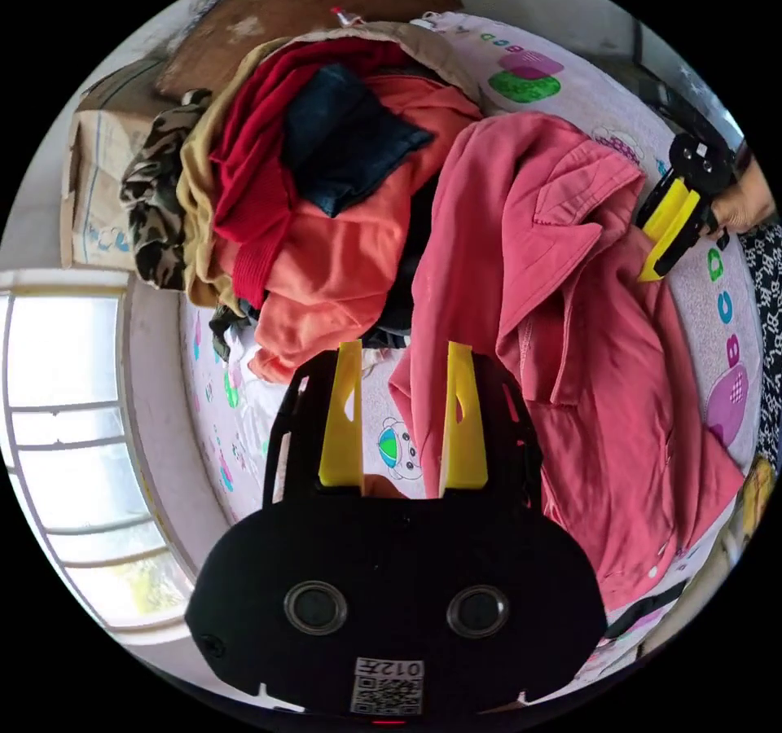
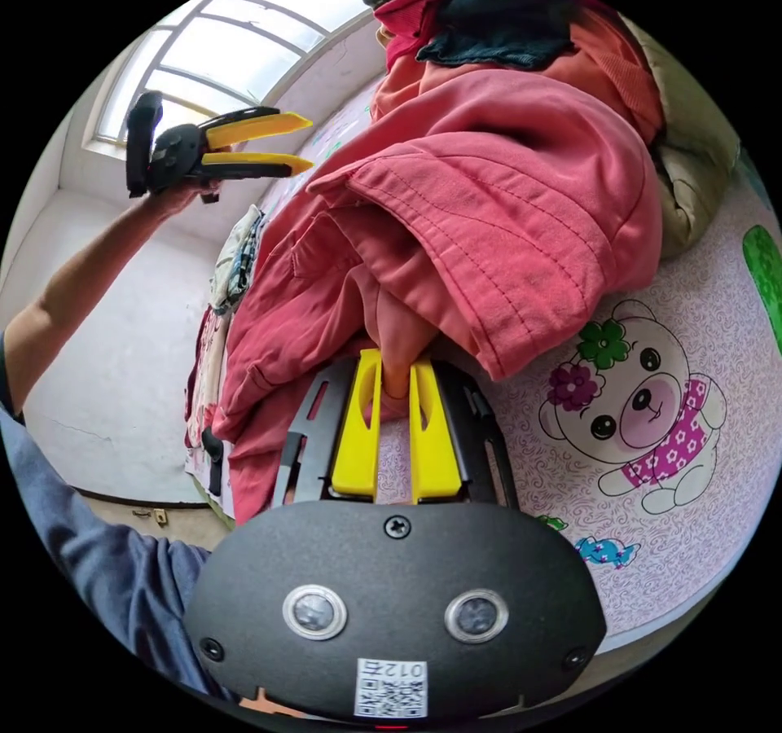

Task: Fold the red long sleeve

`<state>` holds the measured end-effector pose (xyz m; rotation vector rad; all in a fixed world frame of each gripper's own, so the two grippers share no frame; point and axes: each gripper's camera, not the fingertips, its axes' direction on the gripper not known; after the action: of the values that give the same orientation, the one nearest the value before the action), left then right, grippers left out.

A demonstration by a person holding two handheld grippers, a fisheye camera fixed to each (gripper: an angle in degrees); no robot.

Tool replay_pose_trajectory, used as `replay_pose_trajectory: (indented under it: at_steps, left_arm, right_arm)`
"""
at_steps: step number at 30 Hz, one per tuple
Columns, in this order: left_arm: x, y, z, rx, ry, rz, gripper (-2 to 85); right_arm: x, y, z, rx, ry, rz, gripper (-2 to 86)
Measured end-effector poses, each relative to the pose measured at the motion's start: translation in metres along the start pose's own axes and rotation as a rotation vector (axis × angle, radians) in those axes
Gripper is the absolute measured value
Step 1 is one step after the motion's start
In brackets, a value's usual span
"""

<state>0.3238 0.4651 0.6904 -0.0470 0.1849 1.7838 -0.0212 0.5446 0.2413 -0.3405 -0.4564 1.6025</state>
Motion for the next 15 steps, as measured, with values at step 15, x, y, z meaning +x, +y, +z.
replay_pose_trajectory:
  at_steps: [15]
  left_arm:
    - [-0.04,0.042,-0.031,0.007,0.38,-0.153,0.0]
  right_arm:
    - [-0.072,0.063,-0.023,-0.005,0.038,-0.25,0.6]
